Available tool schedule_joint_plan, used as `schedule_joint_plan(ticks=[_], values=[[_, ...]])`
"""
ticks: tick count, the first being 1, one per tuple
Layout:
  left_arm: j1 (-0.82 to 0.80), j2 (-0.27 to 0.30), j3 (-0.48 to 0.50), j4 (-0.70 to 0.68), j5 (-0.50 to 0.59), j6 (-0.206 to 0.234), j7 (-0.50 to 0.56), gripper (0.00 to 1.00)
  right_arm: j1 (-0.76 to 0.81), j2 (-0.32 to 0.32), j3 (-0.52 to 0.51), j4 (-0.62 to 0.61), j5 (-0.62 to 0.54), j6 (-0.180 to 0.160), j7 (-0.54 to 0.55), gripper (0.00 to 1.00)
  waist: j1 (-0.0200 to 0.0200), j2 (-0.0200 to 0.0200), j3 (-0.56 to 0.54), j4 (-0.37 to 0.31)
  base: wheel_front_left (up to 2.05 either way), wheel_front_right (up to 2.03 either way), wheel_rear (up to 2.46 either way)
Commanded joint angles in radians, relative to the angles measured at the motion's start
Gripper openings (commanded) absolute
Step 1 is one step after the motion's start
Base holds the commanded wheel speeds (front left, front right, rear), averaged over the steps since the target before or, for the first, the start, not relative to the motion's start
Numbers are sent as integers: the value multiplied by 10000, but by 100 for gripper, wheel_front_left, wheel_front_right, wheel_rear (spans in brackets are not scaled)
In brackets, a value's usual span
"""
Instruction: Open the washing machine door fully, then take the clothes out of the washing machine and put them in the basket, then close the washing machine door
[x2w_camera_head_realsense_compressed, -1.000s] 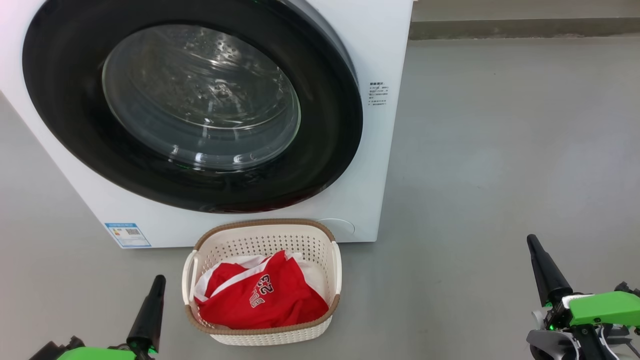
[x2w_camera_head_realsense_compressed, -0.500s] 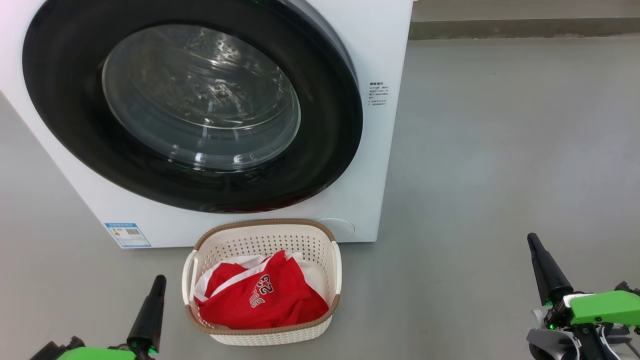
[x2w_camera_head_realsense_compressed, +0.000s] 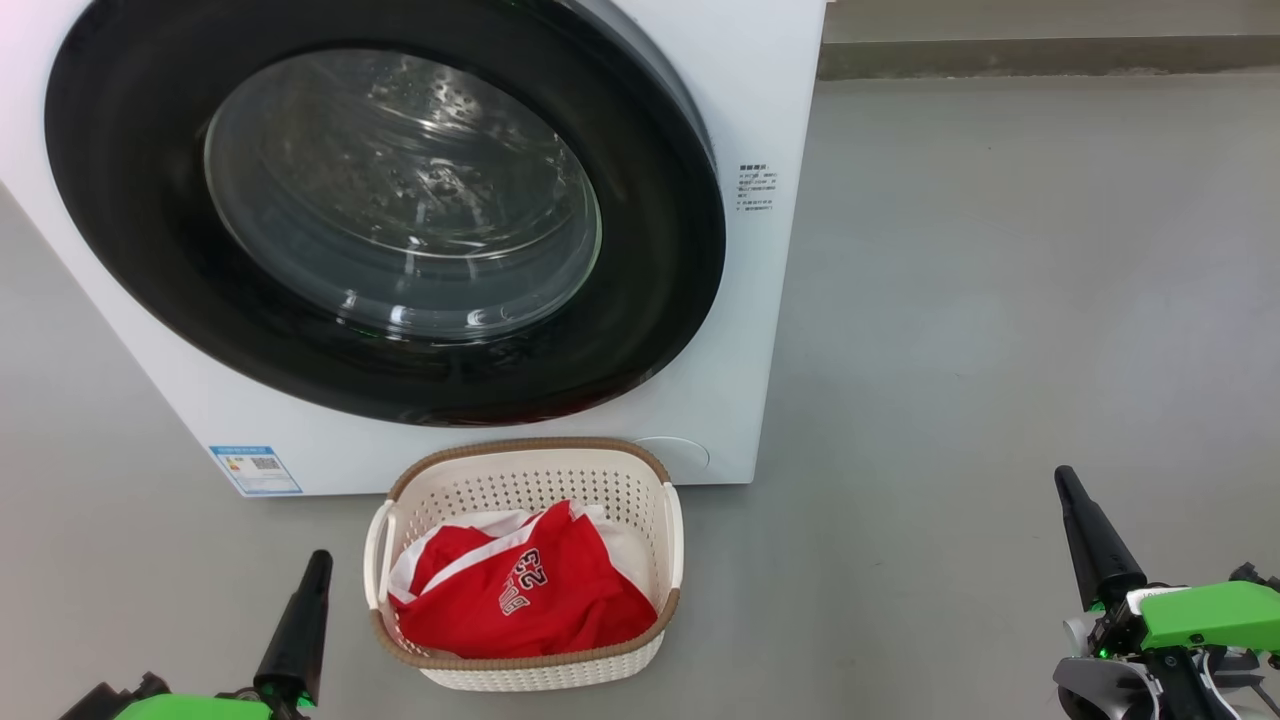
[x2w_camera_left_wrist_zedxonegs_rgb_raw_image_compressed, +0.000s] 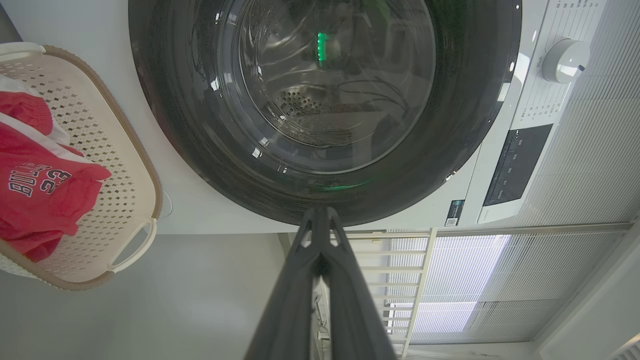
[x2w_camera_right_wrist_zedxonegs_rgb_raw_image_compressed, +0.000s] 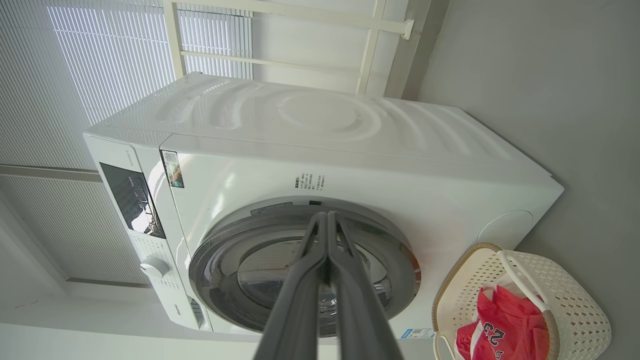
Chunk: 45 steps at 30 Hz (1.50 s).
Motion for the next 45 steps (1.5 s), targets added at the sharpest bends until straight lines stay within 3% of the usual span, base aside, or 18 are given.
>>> schedule_joint_plan(ticks=[1, 45], values=[[-418, 106, 361, -206, -66, -69, 35, 0, -427, -158, 265, -301, 27, -6, 61, 0, -1, 0, 0, 0, 0, 0, 0], [-418, 106, 358, -206, -69, -69, 32, 0, -427, -158, 266, -301, 28, -6, 60, 0, -1, 0, 0, 0, 0, 0, 0]])
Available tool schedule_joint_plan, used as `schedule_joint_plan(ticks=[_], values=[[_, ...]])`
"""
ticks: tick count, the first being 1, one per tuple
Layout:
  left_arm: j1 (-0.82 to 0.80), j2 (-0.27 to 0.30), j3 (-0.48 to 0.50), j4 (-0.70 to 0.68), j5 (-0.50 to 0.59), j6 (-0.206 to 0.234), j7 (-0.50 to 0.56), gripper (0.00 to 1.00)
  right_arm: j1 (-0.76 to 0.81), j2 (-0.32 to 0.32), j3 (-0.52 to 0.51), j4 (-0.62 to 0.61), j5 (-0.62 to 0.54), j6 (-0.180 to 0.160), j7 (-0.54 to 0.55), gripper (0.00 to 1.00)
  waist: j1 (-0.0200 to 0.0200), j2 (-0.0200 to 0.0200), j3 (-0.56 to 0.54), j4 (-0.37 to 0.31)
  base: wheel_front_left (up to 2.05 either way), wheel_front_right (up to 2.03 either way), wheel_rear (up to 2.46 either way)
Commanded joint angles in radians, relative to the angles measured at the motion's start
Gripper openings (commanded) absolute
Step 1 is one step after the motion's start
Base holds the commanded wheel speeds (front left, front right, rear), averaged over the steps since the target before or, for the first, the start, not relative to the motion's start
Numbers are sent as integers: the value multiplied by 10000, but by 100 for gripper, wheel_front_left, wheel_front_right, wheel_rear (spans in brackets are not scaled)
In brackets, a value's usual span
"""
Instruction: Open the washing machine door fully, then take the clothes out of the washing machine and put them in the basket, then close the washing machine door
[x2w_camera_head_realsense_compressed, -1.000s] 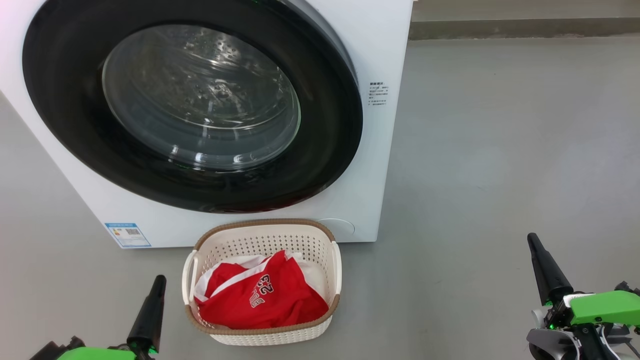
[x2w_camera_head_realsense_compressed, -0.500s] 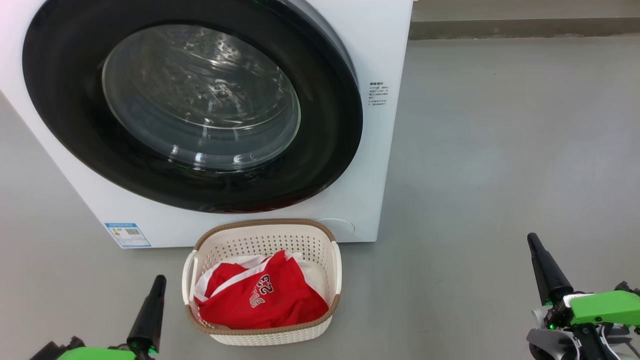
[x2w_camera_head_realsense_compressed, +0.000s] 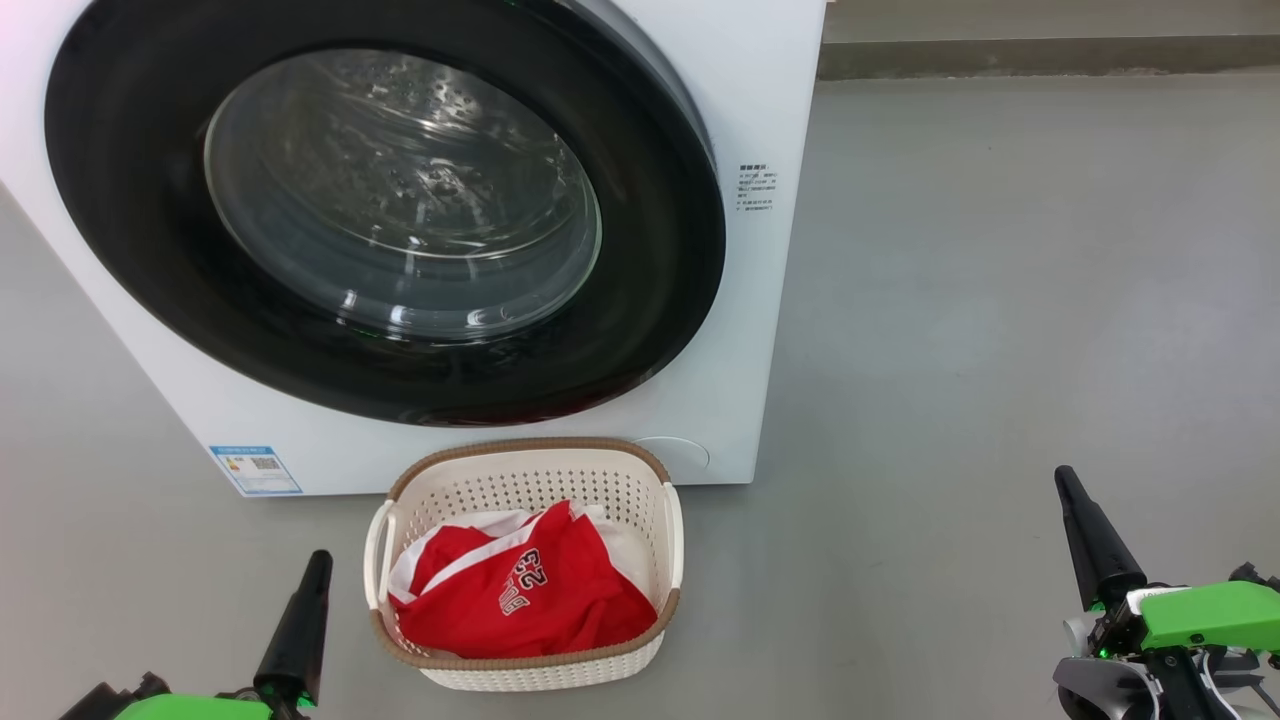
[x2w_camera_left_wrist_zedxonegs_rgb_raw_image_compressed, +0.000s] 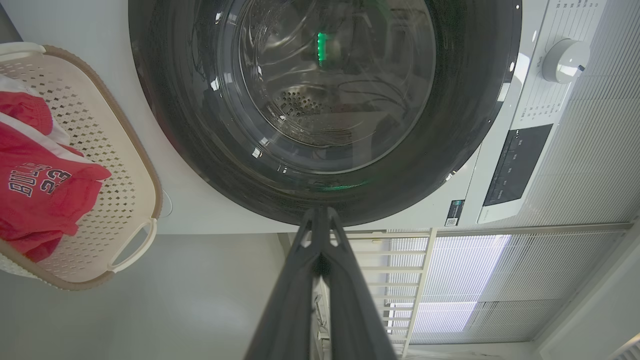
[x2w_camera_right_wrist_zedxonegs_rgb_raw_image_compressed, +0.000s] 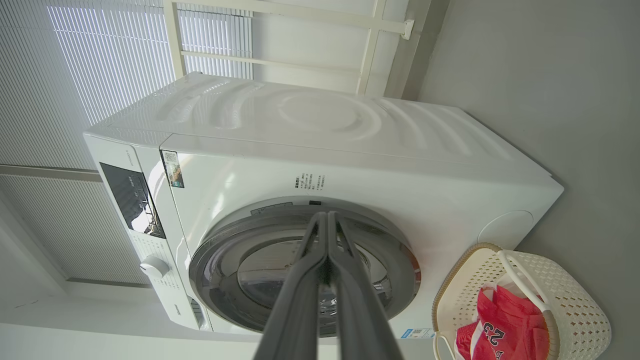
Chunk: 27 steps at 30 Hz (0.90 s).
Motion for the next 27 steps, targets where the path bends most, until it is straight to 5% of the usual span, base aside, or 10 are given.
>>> schedule_joint_plan(ticks=[1, 27], values=[[-418, 106, 358, -206, -69, -69, 32, 0, -427, -156, 266, -299, 28, -6, 59, 0, 0, 0, 0, 0, 0, 0, 0], [-418, 106, 357, -206, -70, -69, 31, 0, -427, -156, 267, -299, 29, -6, 59, 0, -1, 0, 0, 0, 0, 0, 0]])
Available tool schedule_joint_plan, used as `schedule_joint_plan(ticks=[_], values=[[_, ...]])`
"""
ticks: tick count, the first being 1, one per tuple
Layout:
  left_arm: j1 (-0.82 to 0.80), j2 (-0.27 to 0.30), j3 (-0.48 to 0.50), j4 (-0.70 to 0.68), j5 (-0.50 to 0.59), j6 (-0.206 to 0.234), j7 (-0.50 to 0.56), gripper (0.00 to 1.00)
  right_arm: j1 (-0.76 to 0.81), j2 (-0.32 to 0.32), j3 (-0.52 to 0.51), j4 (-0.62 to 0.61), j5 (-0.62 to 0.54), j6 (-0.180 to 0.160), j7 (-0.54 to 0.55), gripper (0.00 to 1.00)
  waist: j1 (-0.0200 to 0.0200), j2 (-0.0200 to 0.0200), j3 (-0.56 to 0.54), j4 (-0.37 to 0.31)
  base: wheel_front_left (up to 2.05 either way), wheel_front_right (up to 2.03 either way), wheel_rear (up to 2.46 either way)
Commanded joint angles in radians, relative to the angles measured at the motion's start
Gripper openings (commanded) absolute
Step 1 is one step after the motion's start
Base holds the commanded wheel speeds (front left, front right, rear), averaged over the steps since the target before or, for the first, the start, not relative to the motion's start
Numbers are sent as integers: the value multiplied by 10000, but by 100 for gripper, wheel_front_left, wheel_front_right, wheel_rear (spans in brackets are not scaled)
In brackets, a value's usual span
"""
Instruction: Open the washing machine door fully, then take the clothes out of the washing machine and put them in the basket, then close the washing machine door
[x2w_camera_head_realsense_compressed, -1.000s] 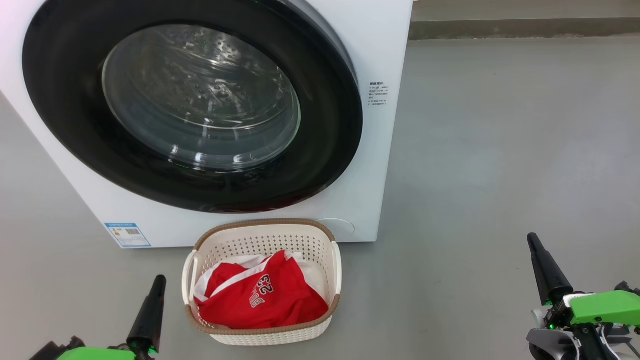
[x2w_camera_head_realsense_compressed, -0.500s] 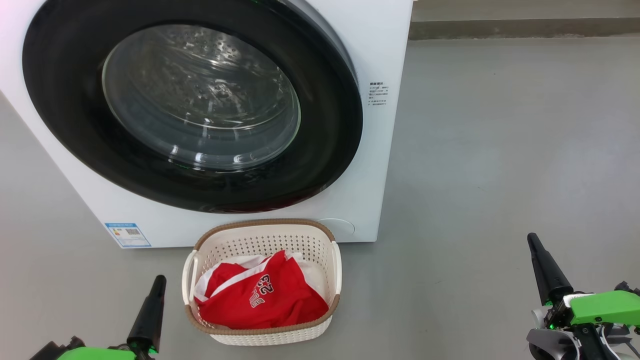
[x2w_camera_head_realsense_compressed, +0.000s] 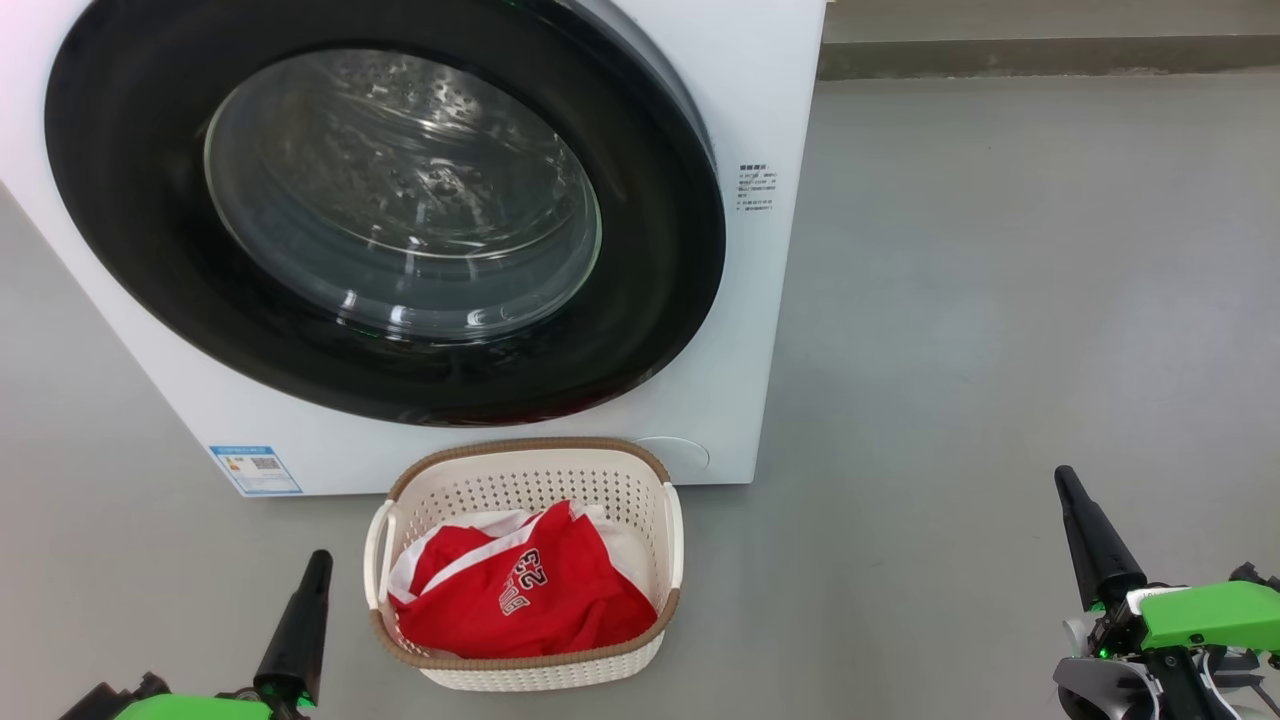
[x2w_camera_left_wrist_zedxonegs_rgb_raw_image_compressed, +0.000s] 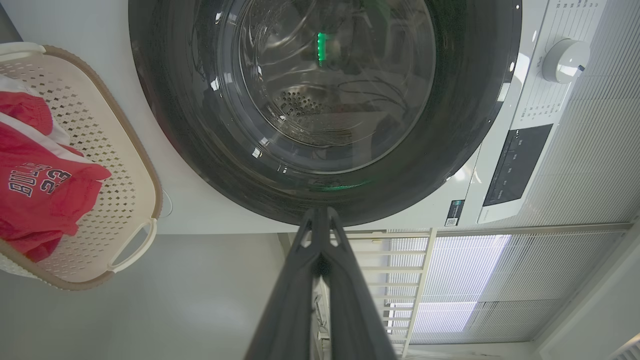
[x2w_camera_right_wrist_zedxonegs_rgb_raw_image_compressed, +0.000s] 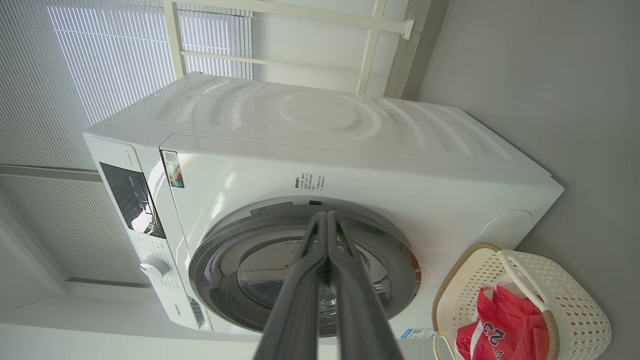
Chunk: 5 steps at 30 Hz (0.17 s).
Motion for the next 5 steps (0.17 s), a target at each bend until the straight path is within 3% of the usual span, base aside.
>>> schedule_joint_plan(ticks=[1, 5], values=[[-418, 106, 357, -206, -70, -69, 33, 0, -427, -156, 265, -299, 29, -6, 59, 0, 0, -1, 0, 0, 0, 0, 0], [-418, 106, 357, -206, -70, -69, 33, 0, -427, -156, 265, -299, 29, -6, 59, 0, 0, -1, 0, 0, 0, 0, 0]])
